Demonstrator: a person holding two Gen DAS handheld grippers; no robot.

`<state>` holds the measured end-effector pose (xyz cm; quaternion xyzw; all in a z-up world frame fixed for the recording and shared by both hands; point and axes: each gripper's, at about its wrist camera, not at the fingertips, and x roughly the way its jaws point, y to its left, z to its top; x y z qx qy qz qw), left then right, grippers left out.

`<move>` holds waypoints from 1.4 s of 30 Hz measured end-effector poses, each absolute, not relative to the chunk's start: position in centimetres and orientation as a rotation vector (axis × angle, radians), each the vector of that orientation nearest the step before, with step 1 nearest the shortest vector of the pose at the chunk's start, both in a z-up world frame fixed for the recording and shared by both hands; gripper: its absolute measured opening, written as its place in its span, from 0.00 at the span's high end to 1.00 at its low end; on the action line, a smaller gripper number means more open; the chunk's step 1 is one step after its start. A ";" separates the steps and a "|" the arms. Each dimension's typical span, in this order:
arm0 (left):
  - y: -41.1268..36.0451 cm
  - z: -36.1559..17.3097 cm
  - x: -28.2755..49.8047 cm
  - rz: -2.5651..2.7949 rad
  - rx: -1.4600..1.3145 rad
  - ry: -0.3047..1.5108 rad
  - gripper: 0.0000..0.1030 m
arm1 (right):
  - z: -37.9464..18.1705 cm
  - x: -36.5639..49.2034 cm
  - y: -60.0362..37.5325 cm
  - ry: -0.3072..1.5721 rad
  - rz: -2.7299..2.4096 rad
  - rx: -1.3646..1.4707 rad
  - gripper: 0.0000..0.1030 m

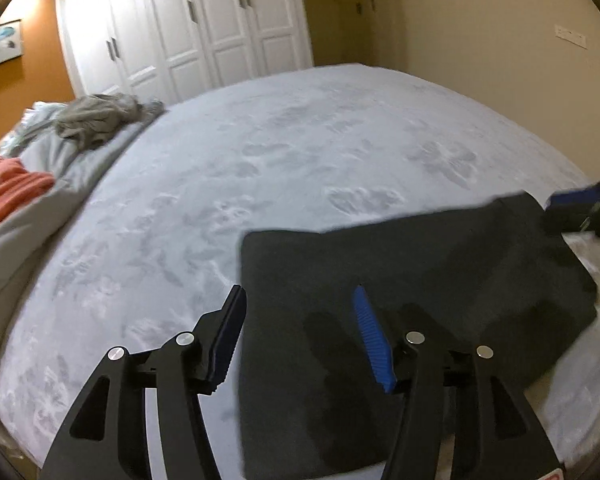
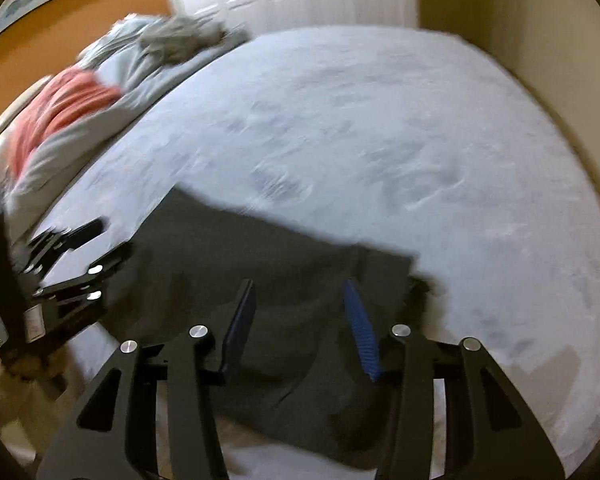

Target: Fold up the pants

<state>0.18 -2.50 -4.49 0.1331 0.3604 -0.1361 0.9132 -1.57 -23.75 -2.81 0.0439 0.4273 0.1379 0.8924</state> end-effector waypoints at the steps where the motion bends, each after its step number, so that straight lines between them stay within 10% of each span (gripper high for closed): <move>1: -2.5 -4.7 0.2 -0.287 0.270 0.755 0.48 | -3.8 -1.2 -23.5 0.922 0.270 0.081 0.58; 15: -4.1 -6.2 0.6 -0.324 0.245 0.842 0.42 | -5.1 -3.0 -26.0 1.023 0.262 0.175 0.41; 17: -4.1 -5.9 0.2 -0.364 0.214 0.842 0.36 | -6.1 -2.8 -25.3 1.043 0.242 0.122 0.51; 19: -4.3 -5.4 -0.7 -0.430 0.185 0.826 0.31 | -6.1 -2.9 -25.1 1.038 0.237 0.094 1.00; 23: -6.4 -4.5 -3.2 -0.550 0.213 0.753 0.16 | -3.5 -3.3 -26.7 0.956 0.338 0.260 1.00; 30: -12.0 -6.4 -5.0 -0.546 0.356 0.653 0.17 | -1.8 -1.7 -26.8 0.902 0.474 0.438 1.00; 31: -12.4 -6.7 -4.3 -0.532 0.341 0.662 0.22 | -1.8 -1.5 -26.5 0.901 0.490 0.450 1.00; 33: -12.3 -6.9 -2.8 -0.576 0.274 0.721 0.89 | -1.6 -1.1 -26.0 0.894 0.501 0.448 0.99; 34: -11.9 -7.0 -1.5 -0.583 0.221 0.777 0.99 | -1.5 -0.9 -25.9 0.893 0.507 0.445 0.99; 38: -7.2 -4.5 1.3 -0.584 -0.058 0.770 0.99 | -0.4 -1.4 -27.5 0.862 0.412 0.369 0.90; 40: -4.6 -2.9 2.0 -0.612 -0.181 0.750 0.99 | -0.4 -2.2 -28.5 0.866 0.357 0.301 0.62; 42: -3.2 -2.1 2.1 -0.614 -0.223 0.736 0.99 | -1.6 -2.9 -29.1 0.911 0.292 0.204 0.59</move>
